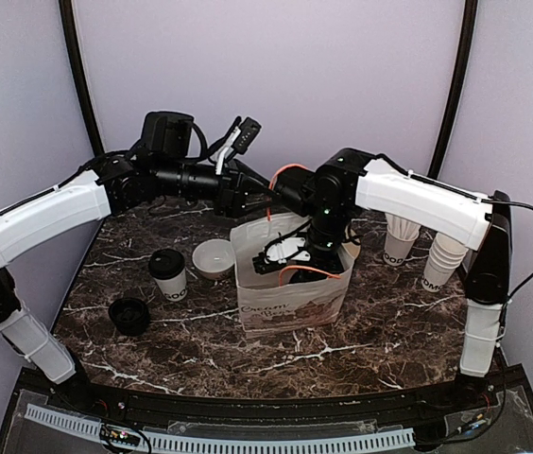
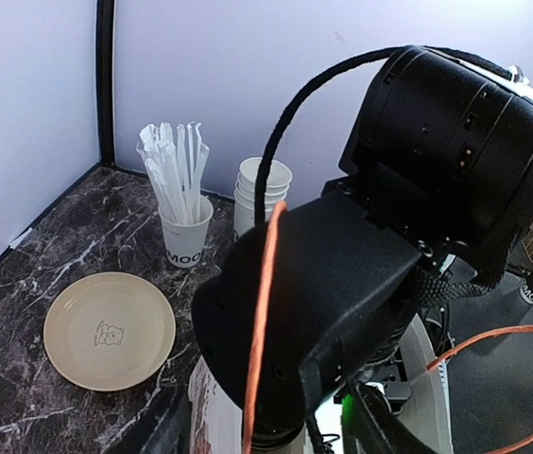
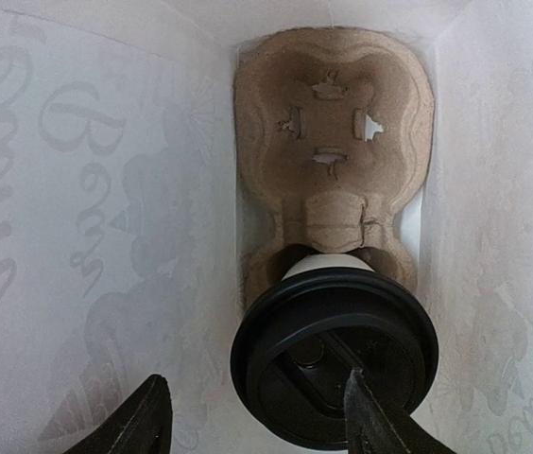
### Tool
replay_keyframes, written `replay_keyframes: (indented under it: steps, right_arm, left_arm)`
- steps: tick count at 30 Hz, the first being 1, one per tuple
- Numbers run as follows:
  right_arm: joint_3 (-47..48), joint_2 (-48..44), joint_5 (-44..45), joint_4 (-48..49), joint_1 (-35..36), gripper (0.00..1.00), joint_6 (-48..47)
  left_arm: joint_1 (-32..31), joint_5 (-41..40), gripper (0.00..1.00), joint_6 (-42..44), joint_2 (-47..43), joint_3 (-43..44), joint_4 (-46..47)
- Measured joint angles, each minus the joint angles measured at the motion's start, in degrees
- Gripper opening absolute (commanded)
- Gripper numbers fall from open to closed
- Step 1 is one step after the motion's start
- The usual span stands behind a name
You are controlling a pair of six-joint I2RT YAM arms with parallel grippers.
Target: Pack the takeout coffee
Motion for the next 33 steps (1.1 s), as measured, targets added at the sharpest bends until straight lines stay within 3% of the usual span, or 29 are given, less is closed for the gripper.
replay_keyframes:
  steps: [10, 13, 18, 20, 21, 23, 33]
  right_arm:
    - [-0.02, 0.00, 0.22, 0.00, 0.02, 0.62, -0.13]
    - [-0.02, 0.00, 0.22, 0.00, 0.02, 0.62, -0.13]
    - [-0.02, 0.00, 0.22, 0.00, 0.02, 0.62, -0.11]
    - [-0.02, 0.00, 0.22, 0.00, 0.02, 0.62, -0.11]
    - [-0.02, 0.00, 0.22, 0.00, 0.02, 0.62, -0.13]
    - [-0.02, 0.00, 0.22, 0.00, 0.02, 0.62, -0.13]
    - [-4.81, -3.26, -0.04, 0.44, 2.12, 0.67, -5.31]
  left_arm:
    - [0.00, -2.82, 0.49, 8.68, -1.09, 0.52, -9.75]
    - [0.00, -3.72, 0.32, 9.77, -0.66, 1.44, -10.47]
    - [0.02, -4.50, 0.22, 10.27, 1.51, 3.41, -9.66]
    - [0.02, -4.09, 0.14, 9.92, 2.21, 3.41, -8.76]
    - [0.02, -3.72, 0.05, 9.53, 2.47, 3.41, -8.28]
    - [0.02, -2.99, 0.00, 8.74, 2.80, 3.41, -7.28]
    - [0.02, -2.08, 0.00, 5.55, 4.63, 3.43, -2.27]
